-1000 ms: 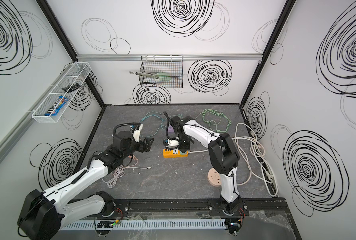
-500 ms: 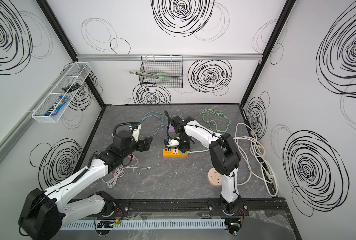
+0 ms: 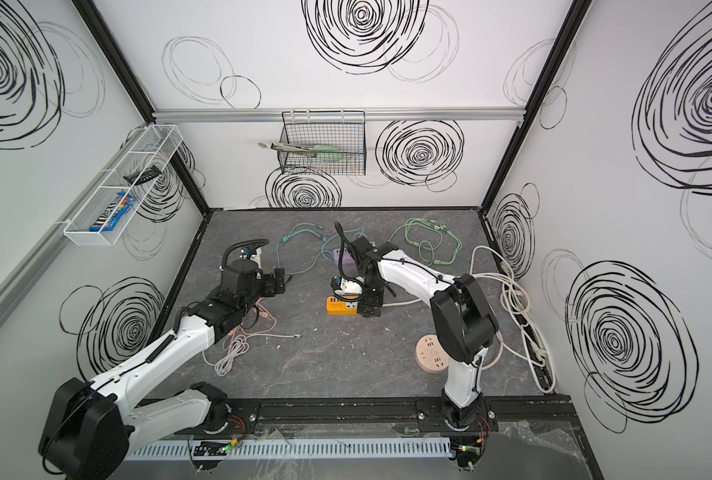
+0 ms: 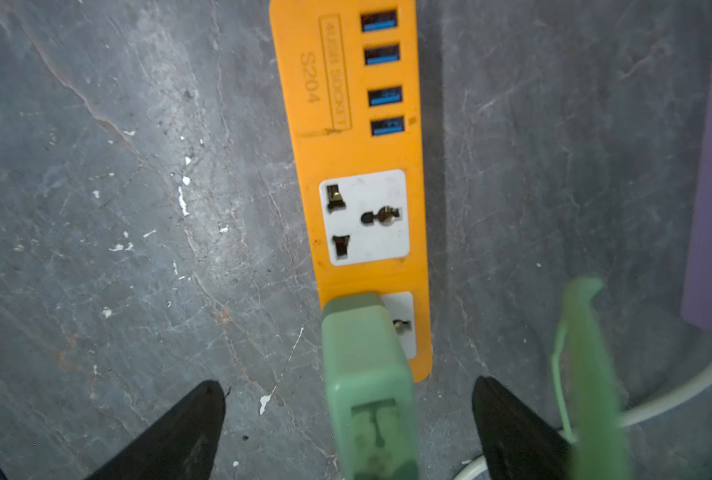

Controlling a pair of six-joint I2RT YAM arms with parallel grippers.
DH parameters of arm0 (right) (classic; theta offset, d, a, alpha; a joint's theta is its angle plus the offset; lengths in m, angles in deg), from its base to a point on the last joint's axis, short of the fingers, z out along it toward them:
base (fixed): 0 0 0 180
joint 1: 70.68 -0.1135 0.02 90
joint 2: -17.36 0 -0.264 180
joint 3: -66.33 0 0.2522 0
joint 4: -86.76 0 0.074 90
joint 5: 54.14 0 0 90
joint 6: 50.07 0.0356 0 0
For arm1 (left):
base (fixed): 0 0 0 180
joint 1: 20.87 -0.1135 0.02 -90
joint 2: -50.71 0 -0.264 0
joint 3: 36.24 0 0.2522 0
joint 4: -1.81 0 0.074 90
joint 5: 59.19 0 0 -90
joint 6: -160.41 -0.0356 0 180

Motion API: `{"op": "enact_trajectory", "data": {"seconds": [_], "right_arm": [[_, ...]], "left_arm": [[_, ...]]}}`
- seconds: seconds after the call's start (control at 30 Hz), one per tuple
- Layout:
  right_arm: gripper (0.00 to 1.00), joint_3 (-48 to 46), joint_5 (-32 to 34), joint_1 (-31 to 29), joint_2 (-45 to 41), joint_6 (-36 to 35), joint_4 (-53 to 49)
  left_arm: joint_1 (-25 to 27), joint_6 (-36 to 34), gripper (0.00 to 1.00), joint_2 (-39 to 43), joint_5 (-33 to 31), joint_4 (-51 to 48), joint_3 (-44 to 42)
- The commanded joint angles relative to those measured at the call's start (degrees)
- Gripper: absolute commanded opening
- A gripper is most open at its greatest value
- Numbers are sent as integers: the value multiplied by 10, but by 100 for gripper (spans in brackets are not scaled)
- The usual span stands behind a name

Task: Insert the plug
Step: 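Push the green charger prongs down into the orange strip socket, open right gripper, then raise the right gripper away while the left gripper grasps the pink cable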

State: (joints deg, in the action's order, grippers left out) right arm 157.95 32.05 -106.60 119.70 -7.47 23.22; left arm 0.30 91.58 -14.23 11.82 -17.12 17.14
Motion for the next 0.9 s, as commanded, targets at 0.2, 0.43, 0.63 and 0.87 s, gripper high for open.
{"op": "enact_trajectory", "data": {"seconds": [0.2, 0.43, 0.63, 0.87], "right_arm": [[97, -97, -32, 22, -156, 18, 103], [97, -229, -42, 33, -313, 78, 312], [97, -354, 48, 40, -425, 137, 560], [97, -370, 139, 61, -433, 190, 635]], "left_arm": [[-22, 81, 96, -33, -81, -87, 52], [-37, 92, 96, -60, -18, -145, 67], [-48, 115, 96, -59, 14, -213, 64], [-6, 226, 93, -33, 18, -298, 42]]}}
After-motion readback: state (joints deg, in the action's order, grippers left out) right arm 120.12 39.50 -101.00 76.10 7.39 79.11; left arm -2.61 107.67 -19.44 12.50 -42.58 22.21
